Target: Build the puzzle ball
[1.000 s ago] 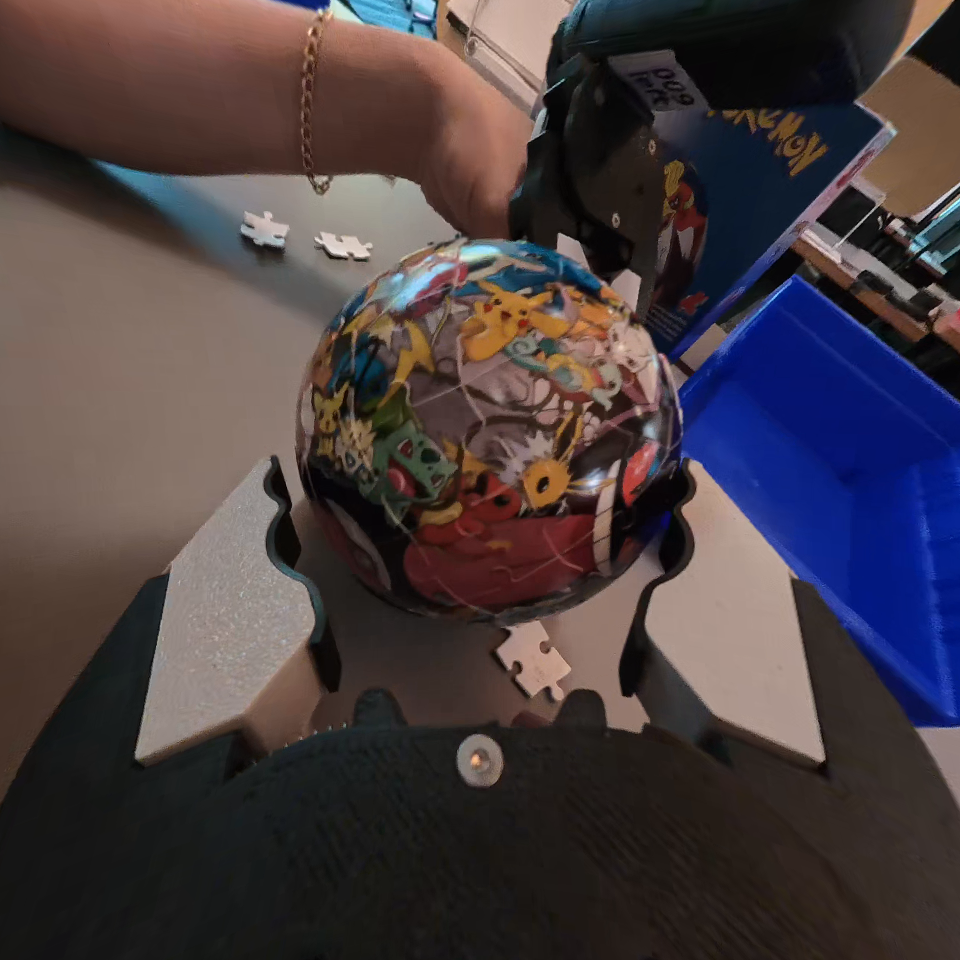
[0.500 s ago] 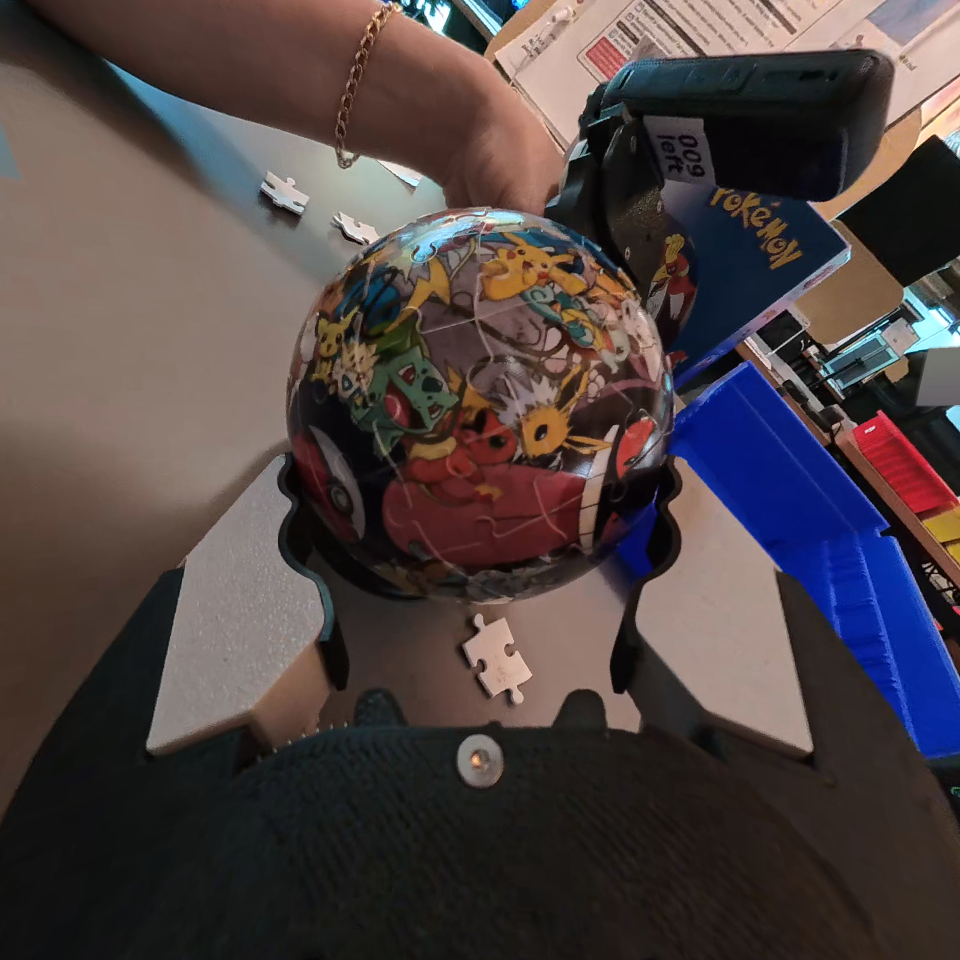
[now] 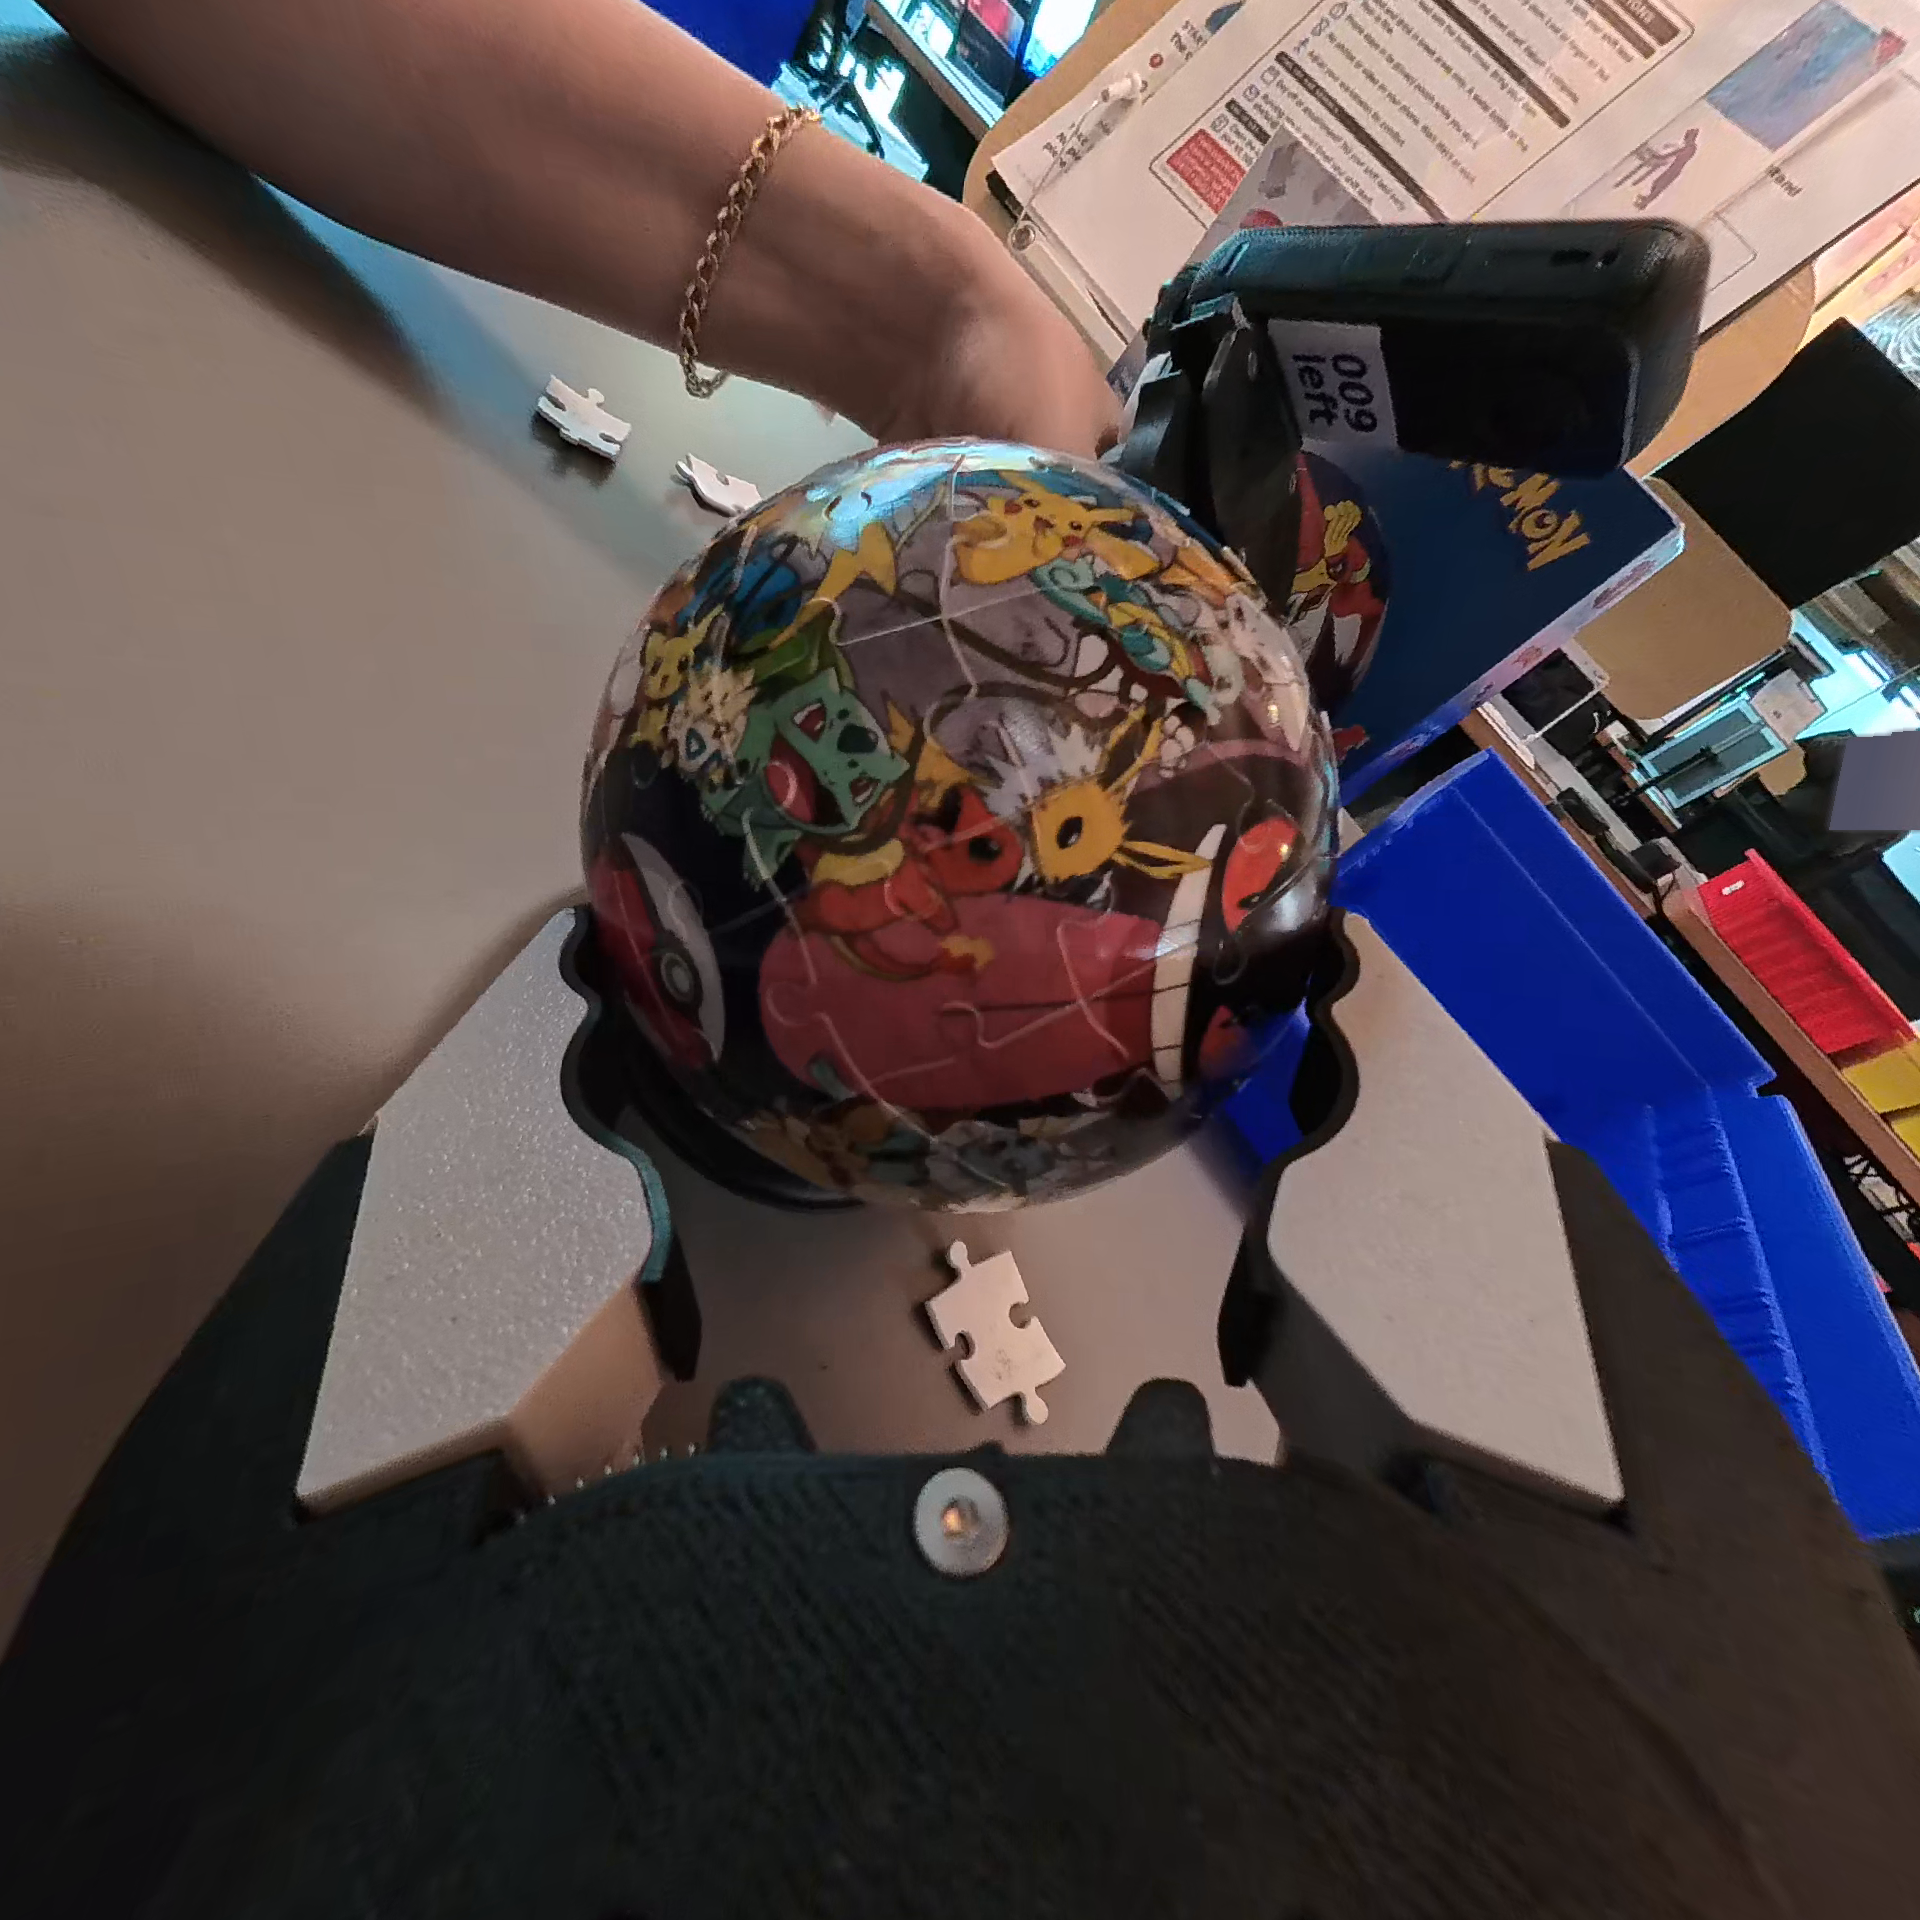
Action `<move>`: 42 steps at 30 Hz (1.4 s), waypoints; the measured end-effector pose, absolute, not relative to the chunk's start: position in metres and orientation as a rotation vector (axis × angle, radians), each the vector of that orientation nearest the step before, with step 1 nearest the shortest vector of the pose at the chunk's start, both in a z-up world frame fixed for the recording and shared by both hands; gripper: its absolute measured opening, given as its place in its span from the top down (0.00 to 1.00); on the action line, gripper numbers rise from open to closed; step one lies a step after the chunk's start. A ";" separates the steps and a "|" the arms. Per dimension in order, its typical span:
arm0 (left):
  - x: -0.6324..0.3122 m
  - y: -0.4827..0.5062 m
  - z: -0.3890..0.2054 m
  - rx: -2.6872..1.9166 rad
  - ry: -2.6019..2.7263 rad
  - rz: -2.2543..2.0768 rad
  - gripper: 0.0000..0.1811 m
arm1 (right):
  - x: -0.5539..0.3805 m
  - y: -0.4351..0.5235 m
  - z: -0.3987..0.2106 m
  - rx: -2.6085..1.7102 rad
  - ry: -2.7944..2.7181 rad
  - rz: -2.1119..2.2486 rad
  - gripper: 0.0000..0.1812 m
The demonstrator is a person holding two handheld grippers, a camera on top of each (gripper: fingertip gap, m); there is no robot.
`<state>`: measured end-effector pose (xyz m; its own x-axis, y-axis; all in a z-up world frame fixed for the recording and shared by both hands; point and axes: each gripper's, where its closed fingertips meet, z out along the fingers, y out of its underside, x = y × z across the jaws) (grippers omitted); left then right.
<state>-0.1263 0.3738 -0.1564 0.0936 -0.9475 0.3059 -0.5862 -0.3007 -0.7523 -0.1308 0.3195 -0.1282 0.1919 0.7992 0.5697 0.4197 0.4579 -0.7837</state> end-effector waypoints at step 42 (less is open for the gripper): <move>-0.170 0.388 -0.117 -2.100 1.350 -0.990 0.85 | -0.140 0.317 -0.126 -1.134 -1.401 0.405 0.28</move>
<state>-0.1698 0.3882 -0.1173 0.2626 -0.9082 0.3258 -0.5839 -0.4184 -0.6957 -0.1396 0.3173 -0.1256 0.2068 0.8037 0.5580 0.3818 0.4588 -0.8023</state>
